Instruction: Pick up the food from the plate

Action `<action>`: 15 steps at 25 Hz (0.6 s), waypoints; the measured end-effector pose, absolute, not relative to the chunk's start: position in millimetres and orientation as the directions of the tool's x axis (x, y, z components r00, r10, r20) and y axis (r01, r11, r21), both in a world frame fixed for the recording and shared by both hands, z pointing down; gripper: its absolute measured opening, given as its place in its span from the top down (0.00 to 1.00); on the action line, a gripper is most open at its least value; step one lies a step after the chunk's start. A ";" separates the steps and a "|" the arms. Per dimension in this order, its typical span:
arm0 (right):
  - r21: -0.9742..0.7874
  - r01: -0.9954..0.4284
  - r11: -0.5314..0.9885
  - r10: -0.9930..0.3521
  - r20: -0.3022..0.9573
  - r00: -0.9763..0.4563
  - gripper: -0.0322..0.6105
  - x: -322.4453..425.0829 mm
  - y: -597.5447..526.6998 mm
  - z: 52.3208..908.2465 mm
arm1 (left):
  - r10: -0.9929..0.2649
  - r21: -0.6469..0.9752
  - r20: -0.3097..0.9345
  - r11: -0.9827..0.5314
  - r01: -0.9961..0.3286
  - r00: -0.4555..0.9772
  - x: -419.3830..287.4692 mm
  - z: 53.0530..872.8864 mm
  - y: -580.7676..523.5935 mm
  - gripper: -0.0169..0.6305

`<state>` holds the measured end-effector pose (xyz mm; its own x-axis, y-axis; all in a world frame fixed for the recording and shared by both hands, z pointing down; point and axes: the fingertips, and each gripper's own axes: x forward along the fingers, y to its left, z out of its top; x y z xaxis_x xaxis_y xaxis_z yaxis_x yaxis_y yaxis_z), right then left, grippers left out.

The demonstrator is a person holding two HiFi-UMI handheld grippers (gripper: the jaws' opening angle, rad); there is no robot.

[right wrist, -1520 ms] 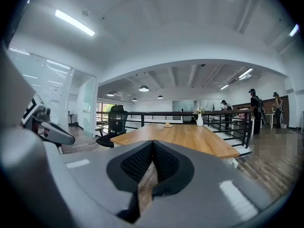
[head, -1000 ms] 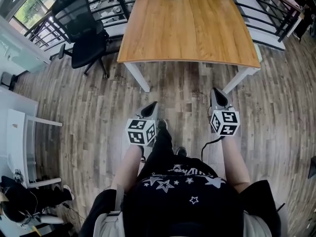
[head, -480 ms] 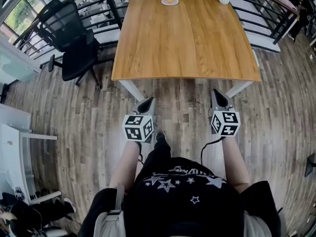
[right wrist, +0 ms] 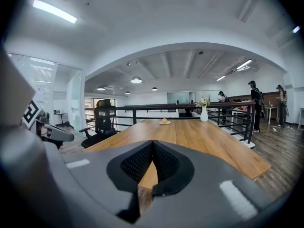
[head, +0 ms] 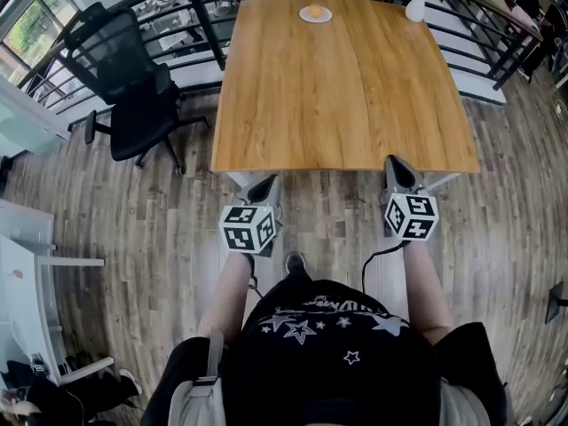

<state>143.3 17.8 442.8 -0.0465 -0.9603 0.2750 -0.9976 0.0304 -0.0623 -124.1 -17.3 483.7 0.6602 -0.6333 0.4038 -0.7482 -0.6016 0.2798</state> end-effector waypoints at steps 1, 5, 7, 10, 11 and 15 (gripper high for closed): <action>-0.062 -0.998 0.026 -0.961 0.272 -0.042 0.95 142.6 10.1 439.6 | -0.634 0.281 0.400 -0.602 -0.748 0.661 -128.9 482.2 -24.8 0.97; -0.059 -0.998 0.017 -0.968 0.250 -0.031 0.95 137.1 -21.8 423.7 | -0.643 0.278 0.385 -0.604 -0.747 0.662 -150.4 474.8 -57.5 0.97; -0.063 -0.998 0.011 -0.969 0.245 -0.026 0.95 132.3 -36.2 419.4 | -0.641 0.272 0.375 -0.614 -0.741 0.669 -157.5 470.0 -71.0 0.97; -0.077 -0.997 0.006 -0.970 0.243 -0.025 0.95 121.6 -53.8 416.8 | -0.632 0.261 0.370 -0.633 -0.729 0.681 -164.1 465.6 -86.1 0.97; -0.079 -0.997 0.009 -0.969 0.244 -0.028 0.95 117.1 -58.8 416.6 | -0.630 0.258 0.370 -0.636 -0.727 0.683 -166.4 465.2 -90.8 0.97; -0.071 -0.997 0.034 -0.962 0.267 -0.051 0.95 105.7 -69.9 417.6 | -0.628 0.270 0.375 -0.629 -0.729 0.682 -173.1 467.1 -103.6 0.97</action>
<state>105.7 -69.9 417.6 -0.0515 -0.9623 0.2670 -0.9969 0.0337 -0.0707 -173.1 -103.6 467.1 0.6818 -0.6284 0.3745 -0.7285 -0.6294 0.2704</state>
